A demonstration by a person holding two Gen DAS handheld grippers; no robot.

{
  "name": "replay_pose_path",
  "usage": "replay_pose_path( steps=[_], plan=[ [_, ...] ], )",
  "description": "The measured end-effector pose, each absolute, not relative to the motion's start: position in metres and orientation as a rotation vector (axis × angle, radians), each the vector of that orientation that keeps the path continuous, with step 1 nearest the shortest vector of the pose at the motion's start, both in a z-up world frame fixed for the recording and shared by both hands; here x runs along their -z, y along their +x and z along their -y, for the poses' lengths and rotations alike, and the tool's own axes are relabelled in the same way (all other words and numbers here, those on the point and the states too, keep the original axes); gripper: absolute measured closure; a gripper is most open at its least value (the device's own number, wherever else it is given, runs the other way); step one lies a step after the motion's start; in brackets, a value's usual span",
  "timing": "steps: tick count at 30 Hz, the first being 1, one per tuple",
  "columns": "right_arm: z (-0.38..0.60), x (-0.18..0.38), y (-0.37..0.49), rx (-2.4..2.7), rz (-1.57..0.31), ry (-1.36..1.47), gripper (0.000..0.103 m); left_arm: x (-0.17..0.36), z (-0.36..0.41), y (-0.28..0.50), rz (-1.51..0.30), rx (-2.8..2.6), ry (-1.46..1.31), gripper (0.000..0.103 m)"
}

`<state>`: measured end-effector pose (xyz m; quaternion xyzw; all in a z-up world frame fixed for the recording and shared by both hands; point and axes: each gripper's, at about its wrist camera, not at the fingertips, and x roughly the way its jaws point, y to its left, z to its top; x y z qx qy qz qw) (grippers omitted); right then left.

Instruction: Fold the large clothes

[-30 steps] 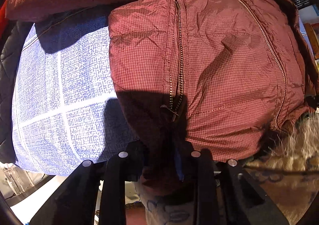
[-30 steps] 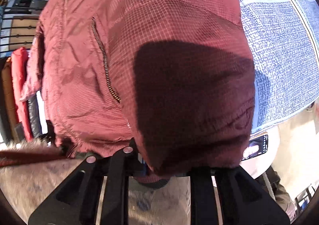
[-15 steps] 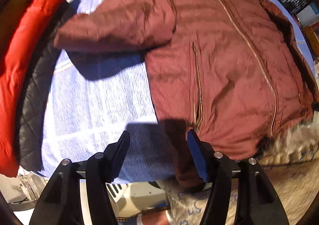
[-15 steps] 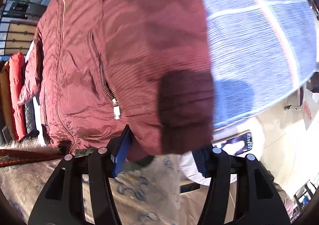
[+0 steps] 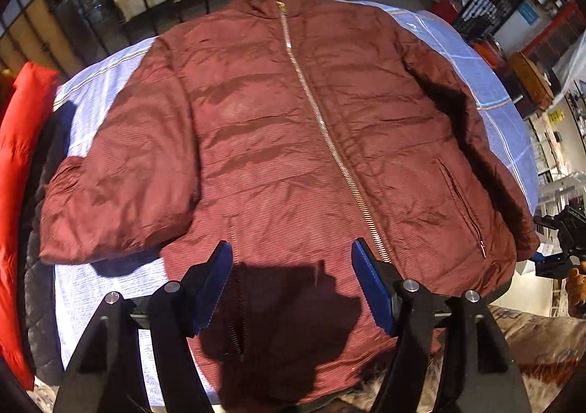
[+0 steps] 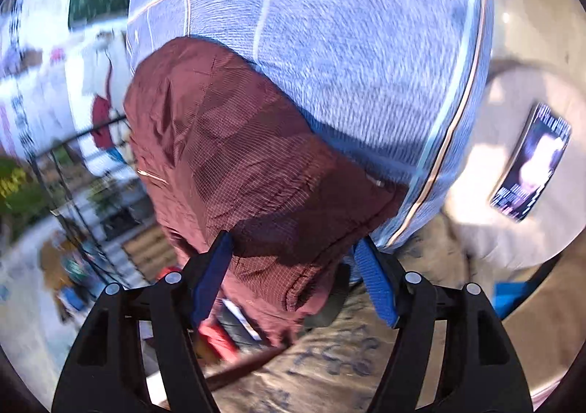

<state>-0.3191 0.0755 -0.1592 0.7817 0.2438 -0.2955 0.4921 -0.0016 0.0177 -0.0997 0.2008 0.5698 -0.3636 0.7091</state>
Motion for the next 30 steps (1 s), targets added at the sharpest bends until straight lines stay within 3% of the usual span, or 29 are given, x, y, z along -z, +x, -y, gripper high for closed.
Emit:
replay_pose_path(
  steps=[1, 6, 16, 18, 23, 30],
  plan=[
    [-0.076, 0.159, -0.317, 0.712, -0.585, 1.893, 0.062, 0.102, -0.010, -0.005, -1.270, 0.823, 0.452, 0.037],
    [-0.052, 0.122, -0.277, 0.693, -0.616, 1.677, 0.092, 0.108, 0.011, -0.021, -1.275, 0.877, 0.511, 0.037],
    [0.119, -0.077, -0.321, 1.008, -0.504, 1.023, 0.098, 0.102, 0.009, -0.020, -1.239, 0.838, 0.507, 0.037],
    [0.157, -0.092, -0.328, 1.018, -0.509, 0.965, 0.098, 0.102, 0.006, -0.020, -1.243, 0.825, 0.502, 0.037],
    [0.198, -0.066, -0.305, 1.043, -0.673, 0.902, 0.098, 0.102, 0.001, -0.020, -1.244, 0.781, 0.484, 0.037],
    [0.174, 0.055, -0.318, 1.108, -0.848, 1.088, 0.097, 0.103, -0.010, -0.020, -1.262, 0.719, 0.471, 0.037]
  ],
)
